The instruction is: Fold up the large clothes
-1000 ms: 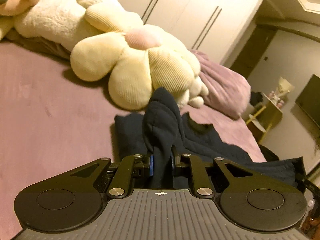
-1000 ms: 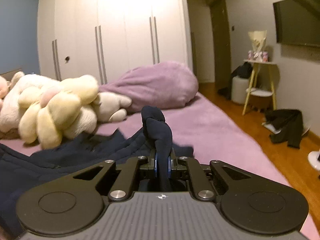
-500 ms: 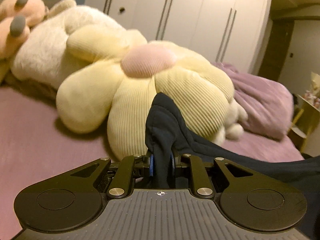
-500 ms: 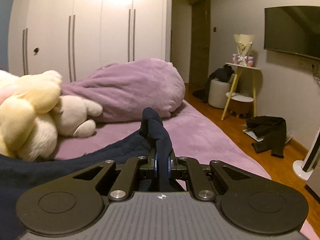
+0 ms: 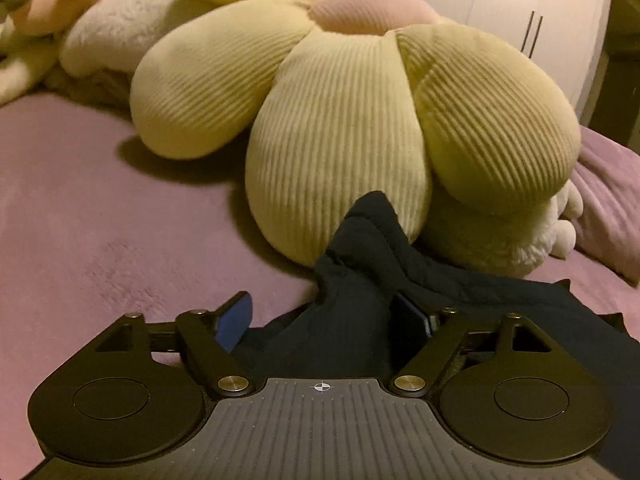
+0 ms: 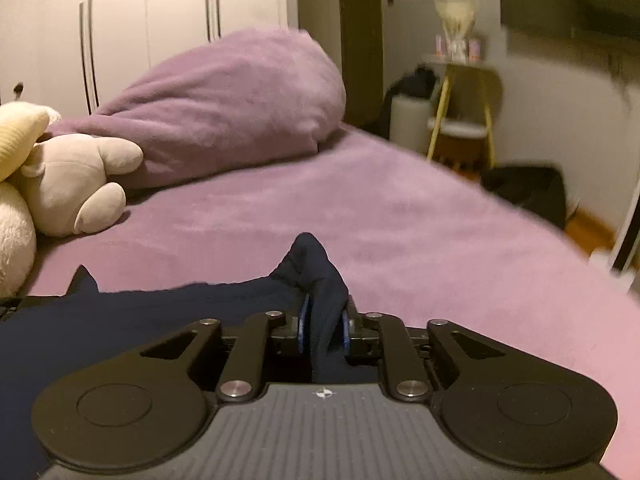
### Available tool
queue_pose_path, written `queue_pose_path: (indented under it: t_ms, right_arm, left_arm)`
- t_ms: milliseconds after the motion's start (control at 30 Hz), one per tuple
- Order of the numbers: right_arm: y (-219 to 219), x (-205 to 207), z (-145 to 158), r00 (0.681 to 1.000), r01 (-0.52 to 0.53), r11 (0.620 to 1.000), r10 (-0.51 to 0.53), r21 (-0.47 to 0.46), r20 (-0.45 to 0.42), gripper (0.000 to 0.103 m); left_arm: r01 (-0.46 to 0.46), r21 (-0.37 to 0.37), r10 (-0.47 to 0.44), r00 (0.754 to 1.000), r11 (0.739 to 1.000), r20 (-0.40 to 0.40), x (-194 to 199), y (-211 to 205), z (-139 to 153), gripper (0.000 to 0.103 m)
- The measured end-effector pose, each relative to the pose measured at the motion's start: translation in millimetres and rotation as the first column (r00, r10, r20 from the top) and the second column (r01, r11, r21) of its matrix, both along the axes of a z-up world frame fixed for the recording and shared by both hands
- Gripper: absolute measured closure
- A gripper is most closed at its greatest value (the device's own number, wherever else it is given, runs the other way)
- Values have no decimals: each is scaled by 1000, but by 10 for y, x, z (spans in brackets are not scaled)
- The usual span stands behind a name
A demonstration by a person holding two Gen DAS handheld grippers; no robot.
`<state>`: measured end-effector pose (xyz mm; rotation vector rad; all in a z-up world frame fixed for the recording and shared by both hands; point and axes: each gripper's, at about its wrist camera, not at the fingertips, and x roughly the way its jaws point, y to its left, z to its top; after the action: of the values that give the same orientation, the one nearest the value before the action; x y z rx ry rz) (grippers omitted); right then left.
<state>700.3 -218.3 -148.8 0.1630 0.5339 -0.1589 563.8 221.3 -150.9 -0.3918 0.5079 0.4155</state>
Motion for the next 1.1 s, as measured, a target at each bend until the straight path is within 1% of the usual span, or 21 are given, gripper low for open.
queue_pose_path:
  t_ms: [167,233,300,333,367,400,433,467,533,600,667,700,733,767,800,867,900,967,1000,1033,1100]
  right_arm:
    - [-77,-17,-95,1000,4,998,-5,56,24,84]
    - [-111,-18,-109,1000,2,997,-5,81,31,83]
    - [-127,-46,-81,999,8,996,-12,94,42,79]
    - [-139,-69,-71,998,14,995,-19,101,53,71]
    - [-167,-105,-61,997,24,993,-32,114,69,55]
    - [-192,-139,-45,995,33,991,-44,129,87,45]
    - [-209,-166,-20,993,44,989,-59,138,107,26]
    - [-220,-218,10,989,56,988,-75,141,130,21]
    - [-228,-268,71,986,64,988,-84,139,144,21]
    - [-212,-275,169,990,85,990,-97,109,106,21]
    - [-187,-366,301,990,79,992,-90,95,112,24]
    - [-156,-467,373,987,45,994,-59,101,147,29]
    - [-124,-543,414,985,1,994,-20,108,174,44]
    - [-45,-618,452,980,-65,993,44,103,196,53]
    - [38,-663,464,975,-113,989,92,96,200,56]
    - [235,-693,443,960,-226,971,208,81,188,67]
    - [367,-678,406,950,-277,960,266,48,166,67]
    - [548,-606,283,946,-305,952,307,-34,107,67]
    - [571,-543,194,949,-305,952,307,-37,69,67]
    - [550,-502,118,951,-303,953,304,-18,54,67]
    - [461,-471,4,952,-300,953,296,41,79,67]
  left_arm:
    - [-7,-52,8,1000,999,13,-4,73,-46,12]
    - [-10,-60,11,1000,998,18,7,91,-29,11]
    - [-22,-65,24,999,998,25,-32,101,-4,9]
    - [-33,-65,35,999,997,21,-45,99,9,9]
    - [-40,-60,41,999,997,17,-60,88,32,9]
    - [-43,-45,44,999,998,7,-77,63,71,8]
    - [-46,-26,46,999,999,-2,-90,40,116,8]
    - [-53,1,53,999,999,-7,-132,3,185,8]
    - [-29,42,28,999,999,19,-273,-67,331,8]
    - [-11,91,4,997,996,83,-465,-186,493,8]
    - [57,111,-74,985,992,157,-624,-342,627,7]
    - [90,138,-114,978,986,175,-648,-435,655,5]
    - [122,177,-152,973,977,172,-620,-545,655,3]
    - [150,212,-184,972,966,148,-562,-639,626,3]
    - [172,234,-204,972,957,120,-493,-710,578,3]
    - [194,252,-222,971,948,89,-403,-795,434,3]
    - [199,245,-221,973,949,66,-351,-801,342,3]
    - [193,202,-205,978,960,39,-274,-741,206,3]
    - [192,178,-202,978,965,42,-250,-693,171,3]
    - [189,160,-200,978,969,55,-240,-663,124,3]
    - [183,141,-191,981,973,46,-217,-627,67,3]
